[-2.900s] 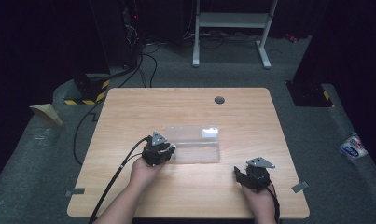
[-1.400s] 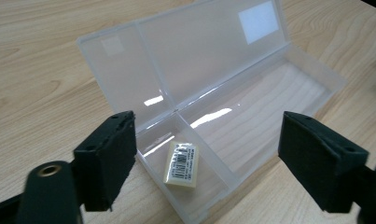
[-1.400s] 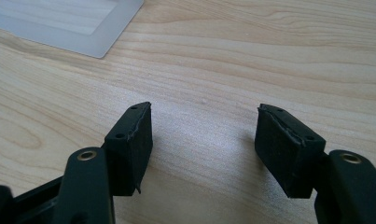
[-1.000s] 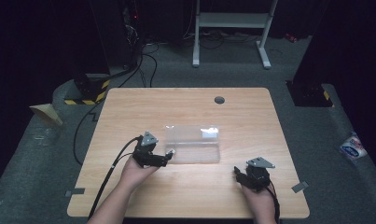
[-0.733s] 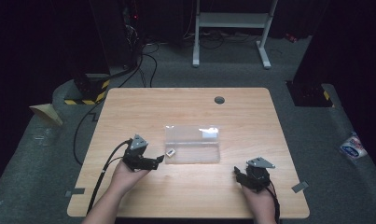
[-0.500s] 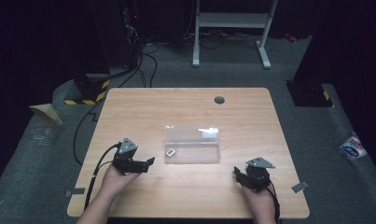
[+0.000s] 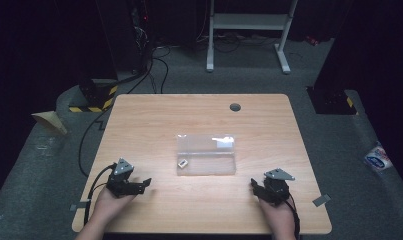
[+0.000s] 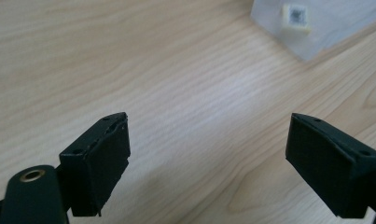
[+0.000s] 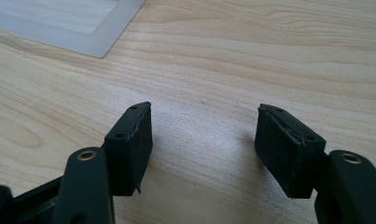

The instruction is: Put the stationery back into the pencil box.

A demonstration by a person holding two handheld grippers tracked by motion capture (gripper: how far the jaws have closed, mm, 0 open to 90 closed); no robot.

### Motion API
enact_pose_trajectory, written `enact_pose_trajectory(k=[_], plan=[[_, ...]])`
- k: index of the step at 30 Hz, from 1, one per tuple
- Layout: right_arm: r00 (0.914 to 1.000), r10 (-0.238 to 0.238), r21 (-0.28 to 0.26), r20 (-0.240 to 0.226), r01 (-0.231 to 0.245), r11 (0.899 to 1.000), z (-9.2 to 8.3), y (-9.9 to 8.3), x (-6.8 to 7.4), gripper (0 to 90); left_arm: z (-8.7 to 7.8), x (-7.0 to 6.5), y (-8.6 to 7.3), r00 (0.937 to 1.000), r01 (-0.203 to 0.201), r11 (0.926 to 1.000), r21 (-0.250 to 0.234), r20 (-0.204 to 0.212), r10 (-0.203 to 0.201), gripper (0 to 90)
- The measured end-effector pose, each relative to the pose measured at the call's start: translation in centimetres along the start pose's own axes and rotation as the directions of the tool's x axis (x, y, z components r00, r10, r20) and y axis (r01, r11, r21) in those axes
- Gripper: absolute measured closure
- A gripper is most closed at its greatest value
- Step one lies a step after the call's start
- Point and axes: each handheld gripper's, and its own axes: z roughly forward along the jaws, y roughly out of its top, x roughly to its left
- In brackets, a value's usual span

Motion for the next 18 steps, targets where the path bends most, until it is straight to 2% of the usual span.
enact_pose_trajectory(k=[4, 6, 8, 11, 13, 18], plan=[[1.0000, 0.000, 0.000, 0.000, 0.000, 1.000, 0.0, 0.0, 0.0, 36.3, 0.5, 0.0, -1.7, 0.9981, -0.022, 0.9996, 0.016, -0.057, 0.023, 11.9], [1.0000, 0.003, 0.002, 0.001, -0.003, 1.000, 0.0, 0.0, 0.0, 36.3, 0.3, 0.4, -2.1, 0.9988, 0.022, 0.9997, 0.009, -0.044, -0.021, 9.4], [1.0000, 0.000, 0.000, 0.000, 0.000, 1.000, 0.0, 0.0, 0.0, 36.3, 0.3, 0.5, -2.3, 0.9977, 0.035, 0.9994, 0.001, -0.058, -0.035, 9.3], [1.0000, 0.001, 0.000, 0.000, -0.001, 1.000, 0.0, 0.0, 0.0, 36.3, 0.2, 0.1, -2.4, 0.9976, 0.028, 0.9995, -0.011, -0.062, -0.029, 10.6], [1.0000, -0.003, -0.001, 0.000, 0.003, 1.000, 0.0, 0.0, 0.0, 36.3, 0.2, -0.1, -2.5, 0.9967, 0.042, 0.9990, -0.013, -0.069, -0.043, 11.5], [1.0000, -0.003, -0.001, 0.002, 0.003, 1.000, 0.0, 0.0, 0.0, 36.3, 0.2, 0.0, -2.5, 0.9968, 0.048, 0.9987, -0.017, -0.063, -0.049, 12.7]])
